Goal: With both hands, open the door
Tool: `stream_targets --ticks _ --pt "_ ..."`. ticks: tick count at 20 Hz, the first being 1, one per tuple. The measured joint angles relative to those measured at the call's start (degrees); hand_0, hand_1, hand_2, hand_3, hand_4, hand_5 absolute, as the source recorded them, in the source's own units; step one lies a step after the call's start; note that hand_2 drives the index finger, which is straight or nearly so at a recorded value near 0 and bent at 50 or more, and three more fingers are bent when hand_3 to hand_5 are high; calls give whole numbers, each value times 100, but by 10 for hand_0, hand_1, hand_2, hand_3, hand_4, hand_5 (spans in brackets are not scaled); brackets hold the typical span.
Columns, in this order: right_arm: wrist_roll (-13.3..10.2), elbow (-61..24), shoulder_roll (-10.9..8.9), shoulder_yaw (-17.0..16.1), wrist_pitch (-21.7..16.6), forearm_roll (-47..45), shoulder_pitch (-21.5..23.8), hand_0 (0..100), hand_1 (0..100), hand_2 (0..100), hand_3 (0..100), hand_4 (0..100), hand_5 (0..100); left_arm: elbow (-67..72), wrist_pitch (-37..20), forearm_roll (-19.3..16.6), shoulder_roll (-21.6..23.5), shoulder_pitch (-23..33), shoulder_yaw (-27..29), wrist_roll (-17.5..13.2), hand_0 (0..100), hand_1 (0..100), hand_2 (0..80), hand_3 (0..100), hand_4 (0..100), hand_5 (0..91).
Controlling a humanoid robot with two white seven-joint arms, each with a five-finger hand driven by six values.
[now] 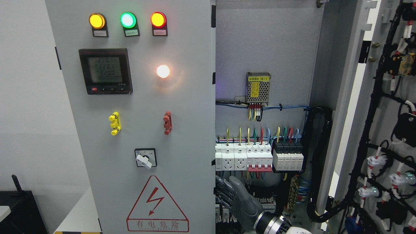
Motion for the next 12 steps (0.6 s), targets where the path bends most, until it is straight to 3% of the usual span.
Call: stream_targets --ticks 12 --pt "113 3 -1 2 -3 -21 -4 107 0 0 0 0 0 0 2 0 0 0 0 0 0 0 0 0 30 0"
